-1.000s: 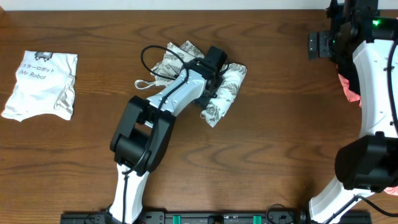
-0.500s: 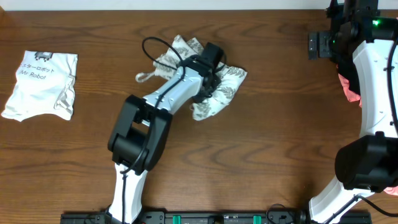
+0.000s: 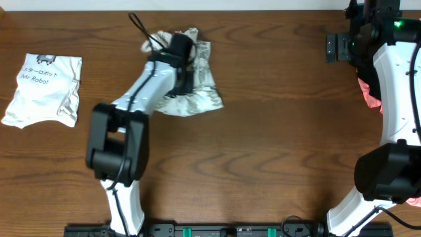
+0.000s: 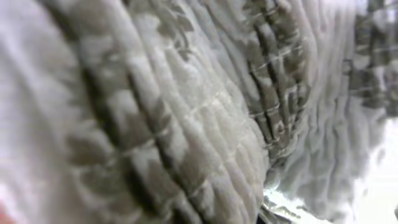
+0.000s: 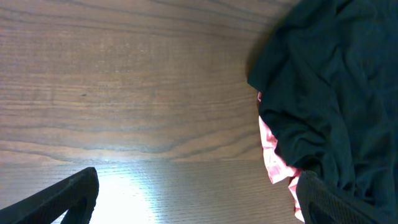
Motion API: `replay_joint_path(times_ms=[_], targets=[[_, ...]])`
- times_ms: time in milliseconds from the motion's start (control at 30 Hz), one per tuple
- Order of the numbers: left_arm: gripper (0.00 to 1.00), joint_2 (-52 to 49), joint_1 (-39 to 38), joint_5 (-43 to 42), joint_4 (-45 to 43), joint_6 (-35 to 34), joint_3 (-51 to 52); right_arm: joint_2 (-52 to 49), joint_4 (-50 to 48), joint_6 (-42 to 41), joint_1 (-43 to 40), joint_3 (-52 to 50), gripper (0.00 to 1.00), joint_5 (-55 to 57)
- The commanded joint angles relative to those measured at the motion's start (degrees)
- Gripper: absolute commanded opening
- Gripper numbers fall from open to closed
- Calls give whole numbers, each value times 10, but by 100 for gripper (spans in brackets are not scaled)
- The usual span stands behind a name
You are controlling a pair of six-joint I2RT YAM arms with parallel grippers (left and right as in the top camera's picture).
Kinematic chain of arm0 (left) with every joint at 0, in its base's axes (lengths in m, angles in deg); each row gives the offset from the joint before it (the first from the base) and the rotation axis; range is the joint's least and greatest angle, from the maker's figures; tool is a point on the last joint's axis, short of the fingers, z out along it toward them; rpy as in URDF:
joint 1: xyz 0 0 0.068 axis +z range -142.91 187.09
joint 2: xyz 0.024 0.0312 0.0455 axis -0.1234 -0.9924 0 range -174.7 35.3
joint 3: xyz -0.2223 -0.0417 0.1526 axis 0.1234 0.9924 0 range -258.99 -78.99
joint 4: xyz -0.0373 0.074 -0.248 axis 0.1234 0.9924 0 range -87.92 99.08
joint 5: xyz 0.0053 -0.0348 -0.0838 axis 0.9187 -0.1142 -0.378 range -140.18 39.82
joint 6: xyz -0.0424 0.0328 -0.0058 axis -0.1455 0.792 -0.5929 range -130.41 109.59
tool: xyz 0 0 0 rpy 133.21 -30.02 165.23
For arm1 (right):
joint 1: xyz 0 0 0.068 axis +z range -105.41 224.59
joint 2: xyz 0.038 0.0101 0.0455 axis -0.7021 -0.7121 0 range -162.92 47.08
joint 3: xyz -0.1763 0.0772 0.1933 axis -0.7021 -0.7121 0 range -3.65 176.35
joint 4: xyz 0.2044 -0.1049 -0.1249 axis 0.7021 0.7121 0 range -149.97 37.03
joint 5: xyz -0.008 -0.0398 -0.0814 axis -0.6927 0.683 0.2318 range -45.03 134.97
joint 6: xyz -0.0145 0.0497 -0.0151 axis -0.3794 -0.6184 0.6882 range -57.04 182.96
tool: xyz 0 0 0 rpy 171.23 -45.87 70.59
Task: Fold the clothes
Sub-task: 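Carry the garment left with the left gripper into the white bag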
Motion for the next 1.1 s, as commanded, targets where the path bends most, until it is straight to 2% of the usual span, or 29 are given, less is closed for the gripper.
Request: replay_joint_path(times_ms=[0,267,433,533,833,1067], targets=[[6,64,27,58,-8,119,-1,2,1,-10,-1,3,99,7],[6,94,111,59,-6,207,-2,2,1,-10,-1,3,99,7],[6,94,171,66,2,298,-2,2,1,-10,-1,3,99,7],[6,94,206,102,2,314,-6,2,1,-10,-1,3,99,7],[6,94,312,108,-39,409,-9,2,1,-10,-1,3,99,8],[6,92,383,99,-101,420,-9,2,1,-10,-1,3,99,7]])
